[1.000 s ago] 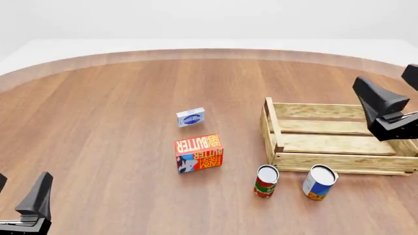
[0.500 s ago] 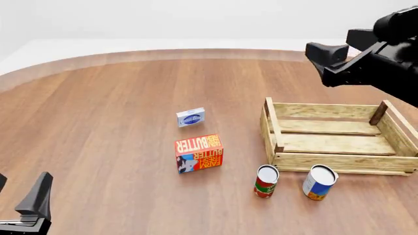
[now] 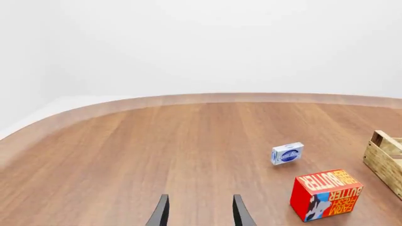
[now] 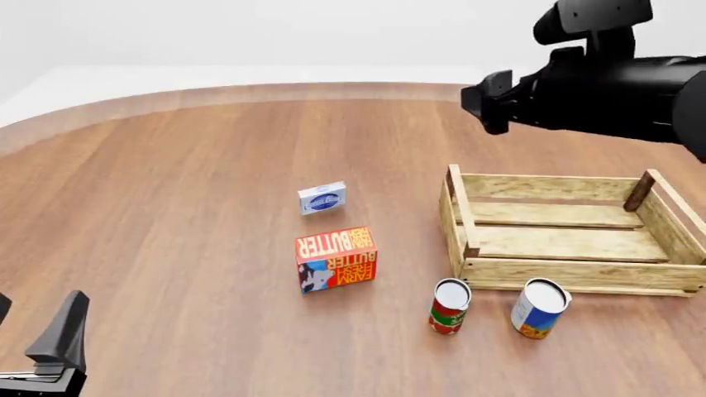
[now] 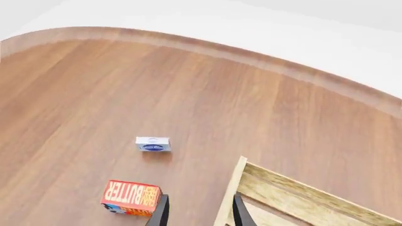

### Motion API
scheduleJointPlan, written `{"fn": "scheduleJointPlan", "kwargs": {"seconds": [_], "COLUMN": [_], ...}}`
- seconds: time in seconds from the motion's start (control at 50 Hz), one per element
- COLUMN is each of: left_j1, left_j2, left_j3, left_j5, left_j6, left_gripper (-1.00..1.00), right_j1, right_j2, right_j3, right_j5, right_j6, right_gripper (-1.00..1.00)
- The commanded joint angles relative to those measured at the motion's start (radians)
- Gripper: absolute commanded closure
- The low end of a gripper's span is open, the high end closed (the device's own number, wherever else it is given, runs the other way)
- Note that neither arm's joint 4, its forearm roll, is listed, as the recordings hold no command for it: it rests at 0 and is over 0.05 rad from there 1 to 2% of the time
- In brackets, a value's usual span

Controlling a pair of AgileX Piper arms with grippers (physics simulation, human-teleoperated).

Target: Pick up the tomato sauce, and put it in the wooden tray.

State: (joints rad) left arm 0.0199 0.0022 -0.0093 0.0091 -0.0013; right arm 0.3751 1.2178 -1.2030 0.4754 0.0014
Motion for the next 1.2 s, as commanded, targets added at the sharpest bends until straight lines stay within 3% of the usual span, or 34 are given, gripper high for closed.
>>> {"fn": "scheduleJointPlan", "kwargs": {"seconds": [0.02, 0.04, 0.16, 0.24, 0.36, 0.64, 0.74, 0.76, 1.2], "left_j1": [-0.020, -0.020, -0.020, -0.020, -0.020, -0.020, -0.020, -0.020, -0.020], "left_j2": [0.000, 0.000, 0.000, 0.000, 0.000, 0.000, 0.000, 0.000, 0.000], "left_j3": [0.000, 0.000, 0.000, 0.000, 0.000, 0.000, 0.000, 0.000, 0.000], "left_j5": [0.000, 0.000, 0.000, 0.000, 0.000, 0.000, 0.000, 0.000, 0.000], "left_j6": [0.000, 0.000, 0.000, 0.000, 0.000, 0.000, 0.000, 0.000, 0.000], "left_gripper": [-1.00, -1.00, -1.00, -1.00, -1.00, -1.00, -1.00, -1.00, -1.00], "right_j1": [-0.026, 0.002, -0.020, 0.006, 0.000, 0.066, 0.070, 0.091, 0.061], "right_j2": [0.030, 0.057, 0.009, 0.030, 0.077, 0.141, 0.148, 0.153, 0.192], "right_j3": [0.006, -0.003, 0.060, 0.089, 0.166, 0.211, 0.235, 0.229, 0.357], "right_j5": [0.078, 0.089, 0.090, 0.089, 0.074, 0.031, 0.006, -0.007, -0.093], "right_j6": [0.017, 0.047, 0.028, 0.070, 0.082, 0.155, 0.158, 0.193, 0.246], "right_gripper": [-1.00, -1.00, -1.00, -1.00, -1.00, -1.00, -1.00, -1.00, -1.00]}}
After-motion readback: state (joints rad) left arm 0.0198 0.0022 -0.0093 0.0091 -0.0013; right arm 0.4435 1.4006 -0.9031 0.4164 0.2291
